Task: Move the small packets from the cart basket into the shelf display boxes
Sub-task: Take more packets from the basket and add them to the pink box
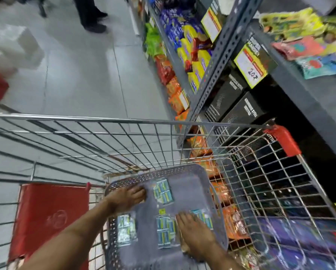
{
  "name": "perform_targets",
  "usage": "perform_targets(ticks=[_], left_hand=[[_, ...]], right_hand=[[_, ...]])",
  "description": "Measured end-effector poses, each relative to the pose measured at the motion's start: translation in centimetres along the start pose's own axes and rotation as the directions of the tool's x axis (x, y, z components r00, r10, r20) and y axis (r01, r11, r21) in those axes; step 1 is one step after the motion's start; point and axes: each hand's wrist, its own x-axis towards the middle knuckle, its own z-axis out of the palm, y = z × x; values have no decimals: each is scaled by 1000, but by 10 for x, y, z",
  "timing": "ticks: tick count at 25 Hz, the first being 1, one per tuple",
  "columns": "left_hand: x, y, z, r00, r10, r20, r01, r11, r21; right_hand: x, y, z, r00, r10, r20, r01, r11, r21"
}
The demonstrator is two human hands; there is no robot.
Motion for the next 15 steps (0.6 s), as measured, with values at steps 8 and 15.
perform_targets(ticks=[8, 15], left_hand=[[-8, 0, -13, 995, 59, -79, -66, 994, -84], [-22, -18, -163, 983, -91, -162, 26, 932, -361]], right_hand=[[-3, 13, 2, 988, -145, 54, 152, 969, -194], [-67, 61, -117, 985, 58, -165, -45, 996, 82]])
